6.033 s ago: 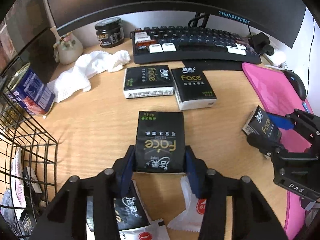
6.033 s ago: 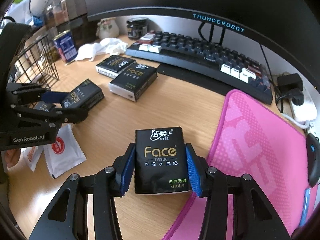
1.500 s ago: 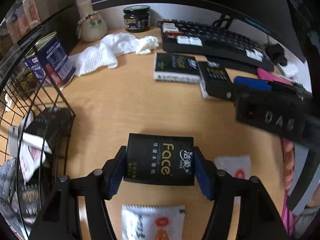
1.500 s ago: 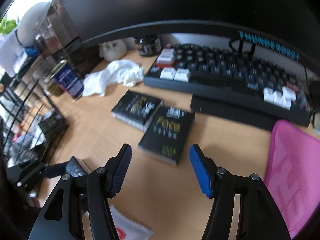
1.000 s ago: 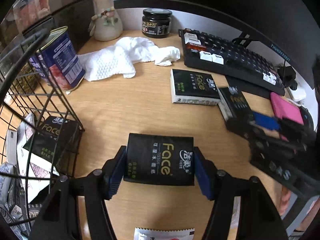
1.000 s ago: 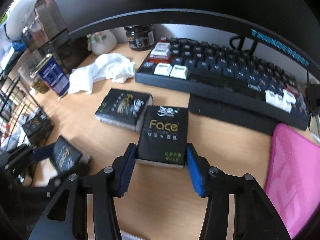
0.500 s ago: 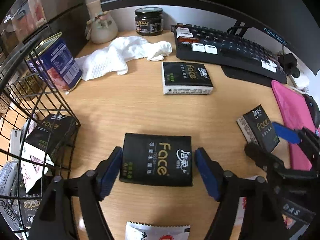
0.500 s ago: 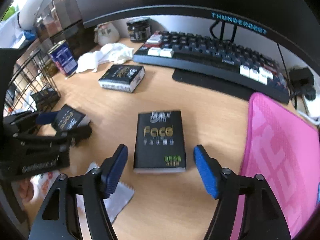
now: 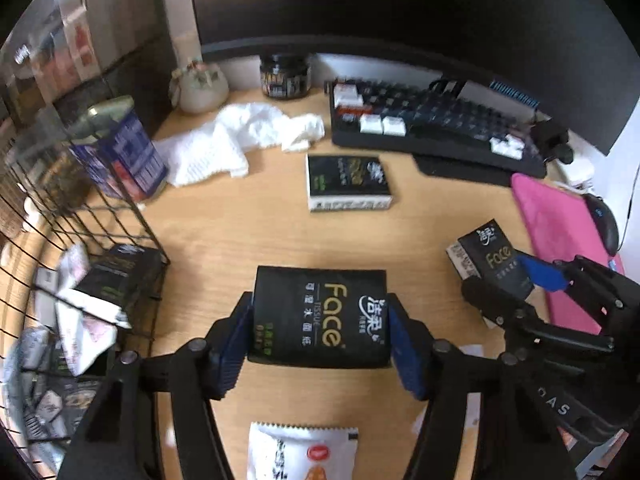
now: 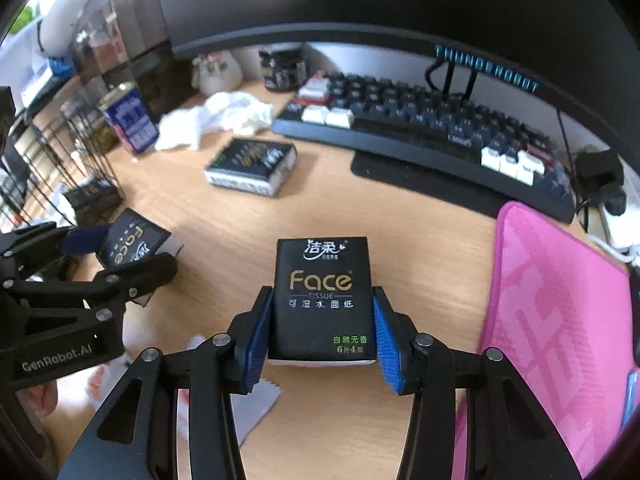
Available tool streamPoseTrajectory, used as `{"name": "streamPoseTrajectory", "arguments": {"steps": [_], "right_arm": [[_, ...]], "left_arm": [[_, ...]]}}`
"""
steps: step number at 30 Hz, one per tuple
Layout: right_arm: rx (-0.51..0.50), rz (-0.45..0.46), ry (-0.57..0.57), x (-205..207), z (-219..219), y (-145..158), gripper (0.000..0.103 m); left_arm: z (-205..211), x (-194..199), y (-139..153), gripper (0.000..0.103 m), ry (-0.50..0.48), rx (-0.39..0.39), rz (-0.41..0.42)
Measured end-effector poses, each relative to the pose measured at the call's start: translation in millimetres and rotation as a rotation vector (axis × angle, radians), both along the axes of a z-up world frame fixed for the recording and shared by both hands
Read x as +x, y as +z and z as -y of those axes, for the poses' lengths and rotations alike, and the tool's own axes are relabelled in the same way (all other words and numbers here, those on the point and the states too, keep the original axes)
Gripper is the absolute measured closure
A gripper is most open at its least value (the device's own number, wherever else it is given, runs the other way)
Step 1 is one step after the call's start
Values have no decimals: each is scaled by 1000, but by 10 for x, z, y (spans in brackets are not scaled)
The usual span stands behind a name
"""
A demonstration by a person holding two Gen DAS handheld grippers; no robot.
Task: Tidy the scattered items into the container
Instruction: 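Carry both Face packs into the wire basket and open both tools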
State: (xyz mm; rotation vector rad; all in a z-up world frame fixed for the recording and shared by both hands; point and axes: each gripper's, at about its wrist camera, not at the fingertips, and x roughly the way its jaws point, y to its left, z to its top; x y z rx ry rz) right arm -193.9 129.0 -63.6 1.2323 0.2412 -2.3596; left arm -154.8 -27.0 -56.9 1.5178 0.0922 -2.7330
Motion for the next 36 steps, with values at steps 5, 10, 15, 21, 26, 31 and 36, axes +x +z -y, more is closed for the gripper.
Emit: {"name": "streamPoseTrajectory", "arguments": {"steps": [5, 10, 15, 21, 26, 31, 36], "right_arm": [[-41, -57, 16, 191, 96, 386, 56], [-84, -115, 82, 406, 377, 837, 56], [-121, -138, 207, 654, 964, 1133, 56], [-161, -121, 386, 1012, 1825, 1211, 56], [-155, -70, 457, 1154, 2197, 995, 56], [-164, -28, 460, 1129, 2209, 816, 56], [-165, -18, 464, 1109, 2217, 778, 56]], "left_arm": [[93, 203, 450, 35, 25, -16, -88], [477, 492, 864, 35, 79, 15, -159], [1074, 913, 1096, 35, 203, -31, -212], [1894, 1319, 938, 35, 390, -33, -194], [2241, 1386, 704, 35, 423, 0, -158], [2342, 1381, 594, 35, 435, 54, -152], [2334, 1368, 537, 35, 440, 28, -140]]}}
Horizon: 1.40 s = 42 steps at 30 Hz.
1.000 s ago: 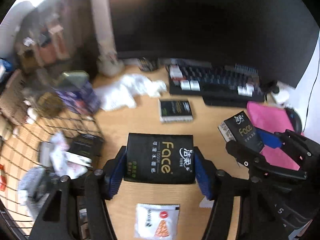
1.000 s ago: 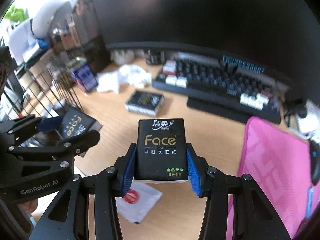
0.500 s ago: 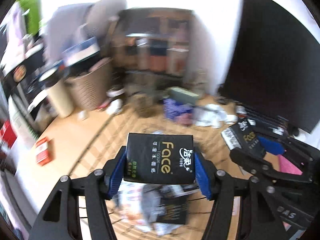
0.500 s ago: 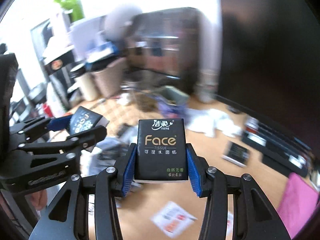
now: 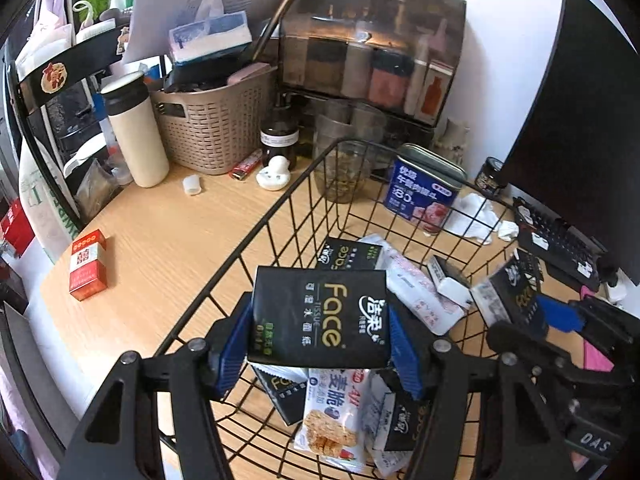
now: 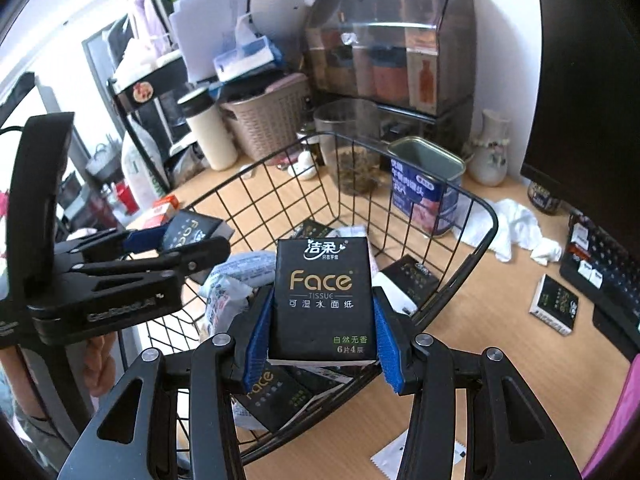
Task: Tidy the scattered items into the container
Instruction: 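Carry both Face packs into the wire basket and open both tools, then move both open tools back to the Face pack by the keyboard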
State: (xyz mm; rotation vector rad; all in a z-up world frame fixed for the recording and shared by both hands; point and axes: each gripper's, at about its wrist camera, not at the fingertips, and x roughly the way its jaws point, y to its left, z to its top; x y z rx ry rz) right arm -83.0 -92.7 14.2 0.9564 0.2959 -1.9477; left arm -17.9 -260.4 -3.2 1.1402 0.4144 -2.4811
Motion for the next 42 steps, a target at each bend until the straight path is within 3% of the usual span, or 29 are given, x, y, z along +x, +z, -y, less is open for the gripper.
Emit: {"name": "streamPoseTrajectory", "arguments": {"steps": [20, 24, 42], "right_arm": [[-41, 10, 6, 17, -64, 73, 55], [-76, 45, -11, -34, -103, 57, 38], [-75, 41, -15, -39, -115, 50, 38]], "left_arm": [[-84, 4, 31, 32, -15, 15, -17], [-64, 23, 38, 23, -19, 43, -42], [-131, 11, 26, 23, -29, 35, -30]]}}
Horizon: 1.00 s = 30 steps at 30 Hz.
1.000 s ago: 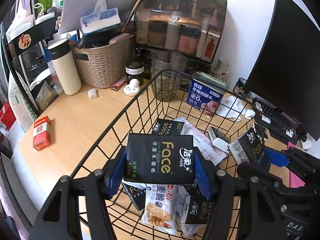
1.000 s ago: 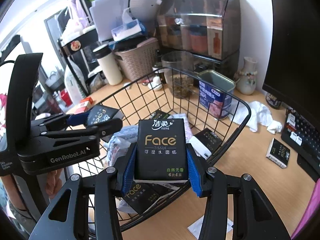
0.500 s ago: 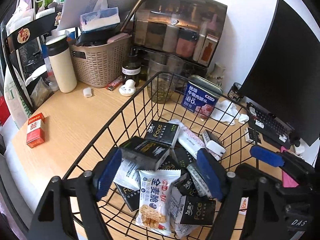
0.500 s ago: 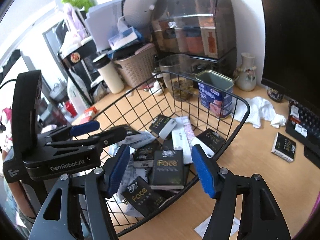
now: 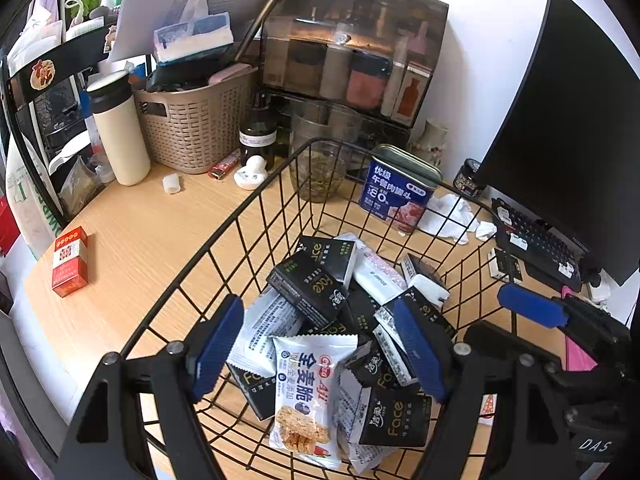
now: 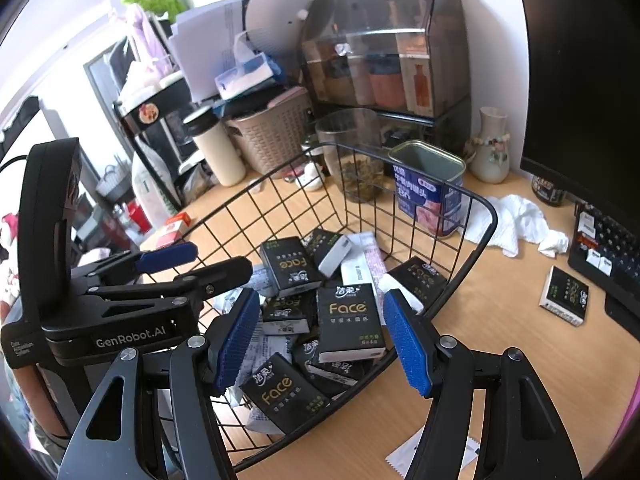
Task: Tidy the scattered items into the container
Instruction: 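Move both open tools back to the Face pack by the keyboard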
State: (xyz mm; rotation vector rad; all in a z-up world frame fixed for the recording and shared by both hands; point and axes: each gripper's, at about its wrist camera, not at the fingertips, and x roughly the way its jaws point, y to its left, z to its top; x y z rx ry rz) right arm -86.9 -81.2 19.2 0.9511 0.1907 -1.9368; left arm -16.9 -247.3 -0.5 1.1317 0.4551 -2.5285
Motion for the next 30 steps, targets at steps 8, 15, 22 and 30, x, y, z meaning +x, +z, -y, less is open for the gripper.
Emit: {"name": "streamPoseTrajectory", "arguments": {"steps": [8, 15, 22, 30], "right_arm": [[-22, -22, -43, -133, -339, 226, 38], [78, -54, -203, -314, -1222, 102, 38], [119, 17, -300, -342, -2018, -305, 38], [161, 79, -343, -420, -2421, -678, 38]], "left_arm": [[-223, 45, 239, 23, -24, -10, -44], [-949, 1, 335, 23, -149, -26, -54], [-2044, -164, 44, 23, -387, -118, 33], [-2373, -542, -526, 23, -434, -102, 166]]}}
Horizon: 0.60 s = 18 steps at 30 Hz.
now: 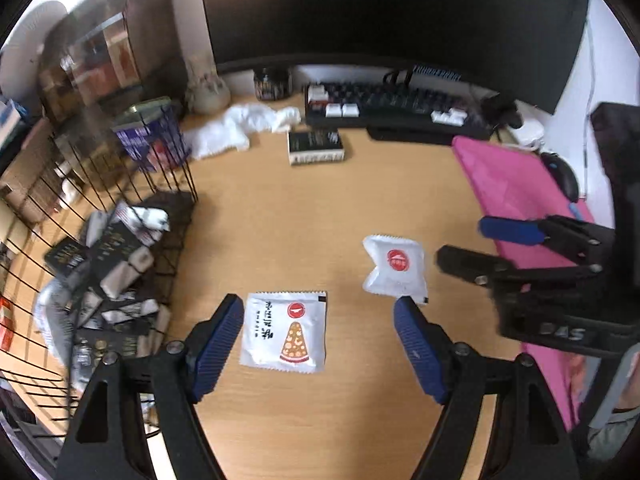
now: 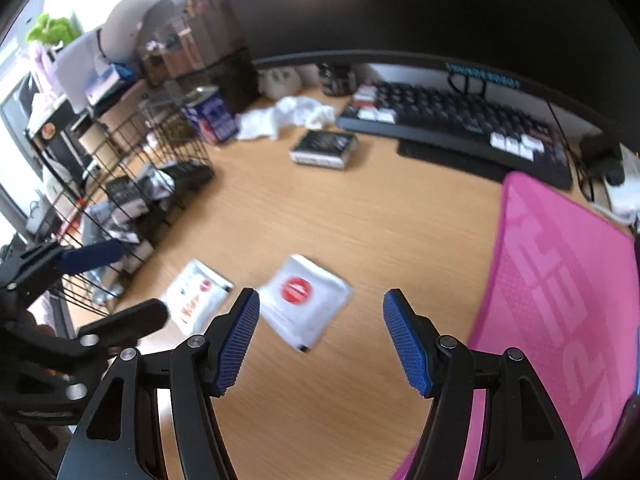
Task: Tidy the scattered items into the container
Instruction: 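Move both open tools back to the Face pack by the keyboard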
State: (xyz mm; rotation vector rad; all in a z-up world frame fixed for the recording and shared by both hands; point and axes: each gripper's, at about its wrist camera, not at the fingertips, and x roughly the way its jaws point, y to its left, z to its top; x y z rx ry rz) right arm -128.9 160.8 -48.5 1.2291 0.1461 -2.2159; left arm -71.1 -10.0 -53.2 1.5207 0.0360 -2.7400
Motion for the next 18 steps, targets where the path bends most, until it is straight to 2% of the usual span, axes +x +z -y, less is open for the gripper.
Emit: {"name": "streamPoseTrajectory", "arguments": {"steps": [5, 9, 14, 18], "right_arm": [[-17, 66, 0, -222, 14, -158, 38], [-6, 74, -11, -388, 90, -254, 38], [-5, 75, -40, -786, 222, -216, 38], [33, 57, -33, -1140, 430, -158, 38]], "left_arm": [[86, -293, -89, 23, 28, 24, 11], [146, -672, -80, 23, 45, 34, 14], [273, -1208, -48, 23, 102, 27, 17], [409, -1580, -161, 23, 155, 45, 60]]}}
